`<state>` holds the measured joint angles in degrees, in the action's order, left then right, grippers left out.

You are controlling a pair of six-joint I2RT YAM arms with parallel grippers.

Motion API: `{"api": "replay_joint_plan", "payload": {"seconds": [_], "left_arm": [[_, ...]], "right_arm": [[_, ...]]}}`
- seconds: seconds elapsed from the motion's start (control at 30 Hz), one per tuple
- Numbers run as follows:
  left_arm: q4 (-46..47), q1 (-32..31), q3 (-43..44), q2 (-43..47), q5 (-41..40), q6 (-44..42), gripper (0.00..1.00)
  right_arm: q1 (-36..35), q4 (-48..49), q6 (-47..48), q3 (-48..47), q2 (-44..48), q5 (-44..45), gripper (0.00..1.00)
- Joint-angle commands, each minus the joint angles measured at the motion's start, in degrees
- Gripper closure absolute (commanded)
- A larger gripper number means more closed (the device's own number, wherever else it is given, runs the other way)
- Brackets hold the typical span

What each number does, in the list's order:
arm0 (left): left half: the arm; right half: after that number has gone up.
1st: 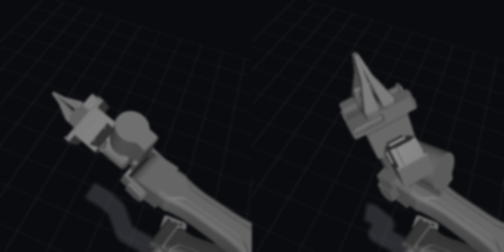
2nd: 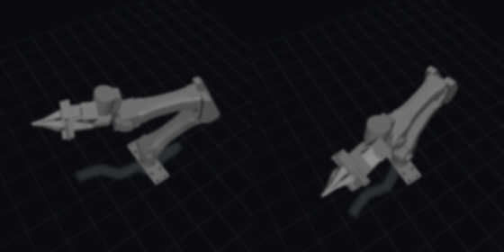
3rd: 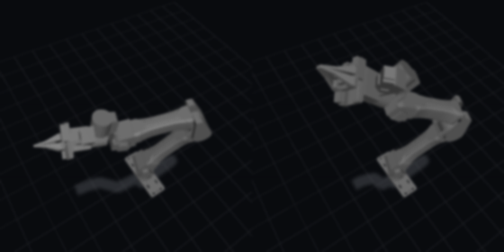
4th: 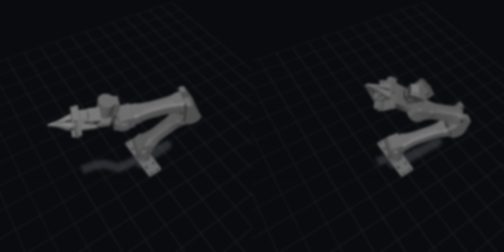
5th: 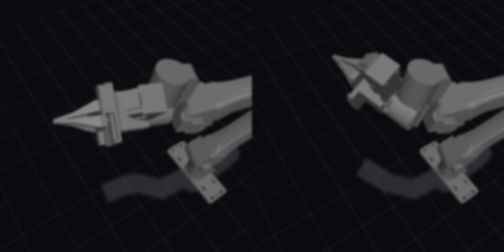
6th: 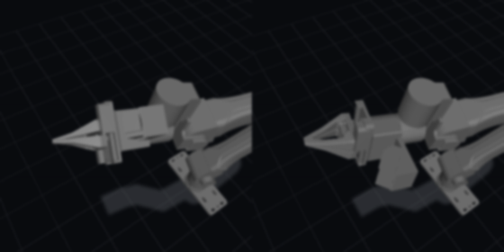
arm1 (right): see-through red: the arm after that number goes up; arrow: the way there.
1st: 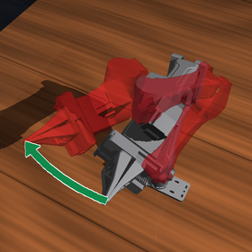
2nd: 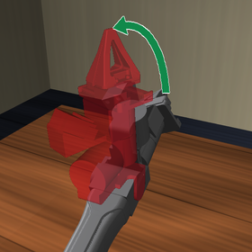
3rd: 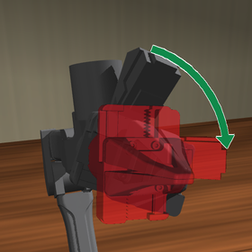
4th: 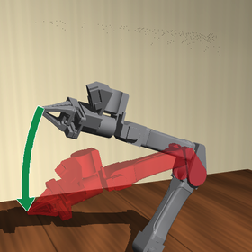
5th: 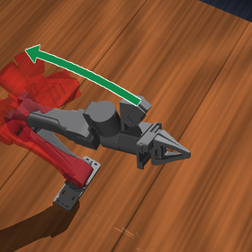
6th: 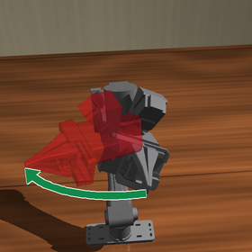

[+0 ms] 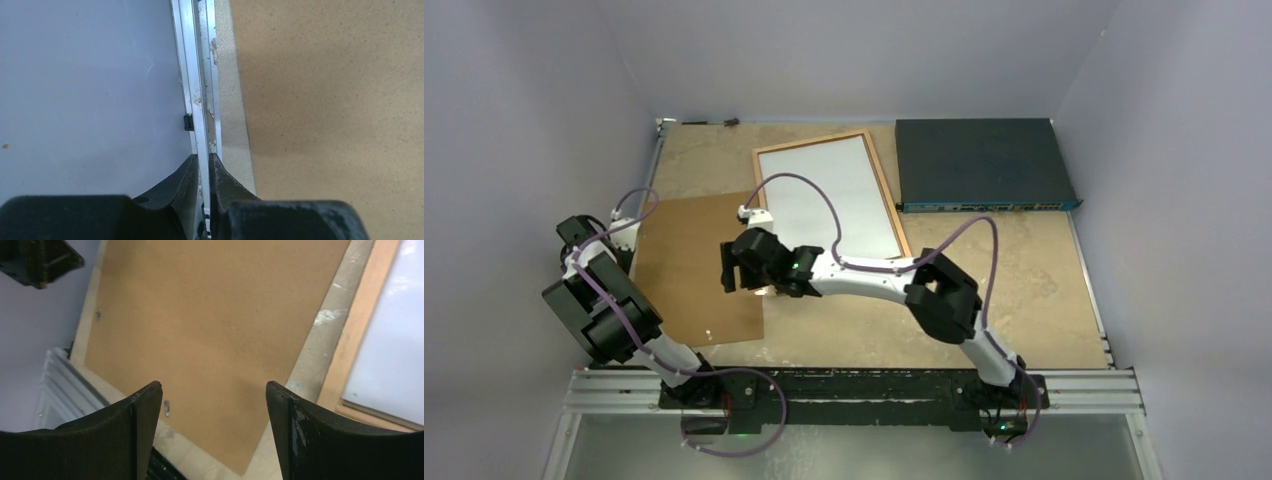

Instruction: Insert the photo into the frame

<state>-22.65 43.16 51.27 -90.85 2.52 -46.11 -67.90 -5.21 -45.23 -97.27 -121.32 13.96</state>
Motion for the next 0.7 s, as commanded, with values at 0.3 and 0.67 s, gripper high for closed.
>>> {"api": "replay_joint_plan", "payload": {"seconds": [0.3,0.67], "left_arm": [[10.3,0.6,-5.0,-1.0,2.1,2.6,0.88],[12.5,0.1,-6.9,-3.0,4.1,3.8,0.88]], "right_arm": [[-1.3,-9.0,-0.1,-13.4,-11.7,5.9,0.18],[-2.4,-16.1,-0.5,-19.9,-16.7,12.8,0.05]]}}
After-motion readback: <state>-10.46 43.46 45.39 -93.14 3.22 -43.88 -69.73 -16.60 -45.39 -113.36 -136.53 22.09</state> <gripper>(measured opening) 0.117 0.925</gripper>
